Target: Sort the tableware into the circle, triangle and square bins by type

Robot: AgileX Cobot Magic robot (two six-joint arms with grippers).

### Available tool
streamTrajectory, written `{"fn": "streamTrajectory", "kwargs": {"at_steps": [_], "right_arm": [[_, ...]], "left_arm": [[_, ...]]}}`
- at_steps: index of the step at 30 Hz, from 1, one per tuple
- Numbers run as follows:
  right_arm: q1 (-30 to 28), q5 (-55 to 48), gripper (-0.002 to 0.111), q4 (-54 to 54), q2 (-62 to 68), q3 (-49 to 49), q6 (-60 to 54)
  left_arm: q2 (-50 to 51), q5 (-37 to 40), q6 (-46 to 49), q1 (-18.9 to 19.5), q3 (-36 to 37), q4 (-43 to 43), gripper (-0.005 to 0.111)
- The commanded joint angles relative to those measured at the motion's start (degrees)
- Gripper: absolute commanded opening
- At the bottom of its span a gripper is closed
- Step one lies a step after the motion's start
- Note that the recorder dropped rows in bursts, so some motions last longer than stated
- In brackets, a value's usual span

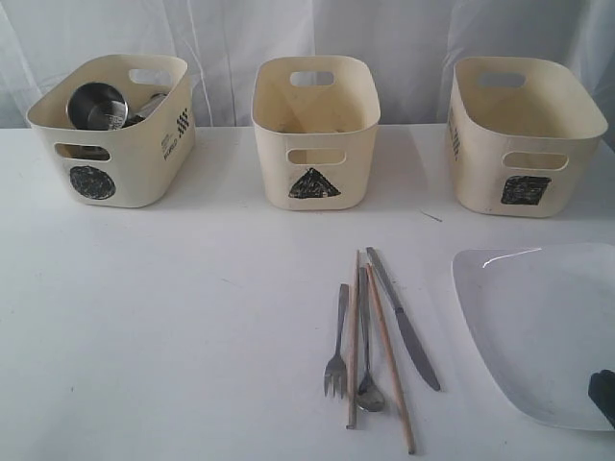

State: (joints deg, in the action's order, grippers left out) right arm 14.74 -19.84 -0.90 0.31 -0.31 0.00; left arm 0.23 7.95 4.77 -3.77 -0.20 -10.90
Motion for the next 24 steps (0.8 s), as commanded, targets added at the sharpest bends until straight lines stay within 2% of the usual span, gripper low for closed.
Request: {"fn": "streamTrajectory", "kwargs": {"at_steps": [1,14,16,19,22,24], "right_arm": [[0.1,0.1,0.000,-0.1,-0.3,0.3,0.0],[0.1,0.8,0.000,0.3,-0.3,0.3,2.3],[0.1,4.4,0.000,4.5,-0.3,0.3,9.2],[0.1,16.9,0.000,8.2,-0.3,0.3,20.1],[0.1,24.8,0.000,8.9,-0.3,-1.9,24.5],[0.1,25.3,0.000,8.9,-0.3,-4.4,24.2]], "left_arm": [[-0.2,-0.7,0.0,-0.2,0.2,-0.2,0.000],[-0.2,-0.7,0.0,-0.2,0.2,-0.2,0.000],[-0.2,-0.7,0.0,-0.2,0.2,-0.2,0.000],[-0.2,-0.7,0.0,-0.2,0.2,-0.2,0.000],[-0.2,-0.7,0.0,-0.2,0.2,-0.2,0.000],[-0.2,-0.7,0.0,-0.2,0.2,-0.2,0.000]]}}
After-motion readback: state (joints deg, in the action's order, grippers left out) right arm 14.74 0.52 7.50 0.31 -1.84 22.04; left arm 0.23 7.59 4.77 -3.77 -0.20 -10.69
